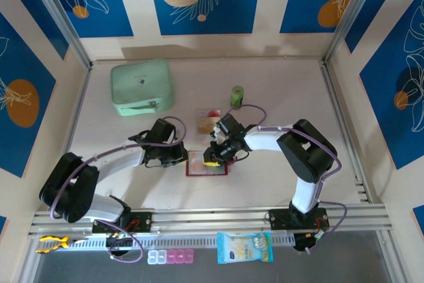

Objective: Take the credit cards out of the card holder

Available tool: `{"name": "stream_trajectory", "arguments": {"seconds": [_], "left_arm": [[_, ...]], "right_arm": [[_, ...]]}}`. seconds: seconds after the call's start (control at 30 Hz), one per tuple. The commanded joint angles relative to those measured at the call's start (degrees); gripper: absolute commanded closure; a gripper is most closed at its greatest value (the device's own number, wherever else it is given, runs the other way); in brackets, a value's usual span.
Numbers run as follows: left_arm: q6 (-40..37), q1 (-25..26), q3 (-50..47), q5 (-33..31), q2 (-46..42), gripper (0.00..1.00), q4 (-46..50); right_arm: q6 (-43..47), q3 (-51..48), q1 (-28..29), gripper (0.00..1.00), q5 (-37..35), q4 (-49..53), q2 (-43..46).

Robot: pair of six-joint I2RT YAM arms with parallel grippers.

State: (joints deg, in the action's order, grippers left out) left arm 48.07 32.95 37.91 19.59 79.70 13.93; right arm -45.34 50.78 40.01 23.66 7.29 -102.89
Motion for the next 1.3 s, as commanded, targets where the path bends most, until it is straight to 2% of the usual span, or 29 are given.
{"name": "stream_trajectory", "arguments": {"seconds": [0.0,0.23,0.33,0.47,0.73,0.9,1.03,1.27], "left_arm": [[1.9,1.2,1.4,2.5,0.2,0.86,-2.3],[4.0,3.3,1.9,4.2,5.3,0.73,-7.1],[4.6,3.6,1.7,4.7,6.7,0.71,-8.7],[4.9,3.9,1.8,5.4,8.3,0.76,-10.0],[5.7,4.3,2.5,5.7,8.5,0.79,-10.6],[6.2,4.6,3.7,6.4,7.8,0.77,-10.4],[6.3,5.5,5.6,7.0,7.7,0.74,-9.7],[7.1,8.3,8.3,7.4,9.0,0.6,-9.7]], "right_arm": [[-1.0,-2.3,-0.9,0.79,3.5,-3.2,1.6],[-2.4,-5.4,-2.7,0.79,6.8,-8.7,0.9],[-3.3,-7.0,-3.3,0.8,8.3,-11.8,0.8],[-3.6,-7.9,-3.7,0.81,8.9,-13.1,0.5],[-3.4,-8.2,-3.8,0.8,9.5,-12.9,1.6],[-3.2,-7.2,-3.7,0.77,8.0,-9.7,5.9],[-1.8,-6.0,-4.0,0.75,2.2,-2.2,11.4],[-0.5,-6.4,-7.7,0.72,-4.3,7.1,21.4]]}}
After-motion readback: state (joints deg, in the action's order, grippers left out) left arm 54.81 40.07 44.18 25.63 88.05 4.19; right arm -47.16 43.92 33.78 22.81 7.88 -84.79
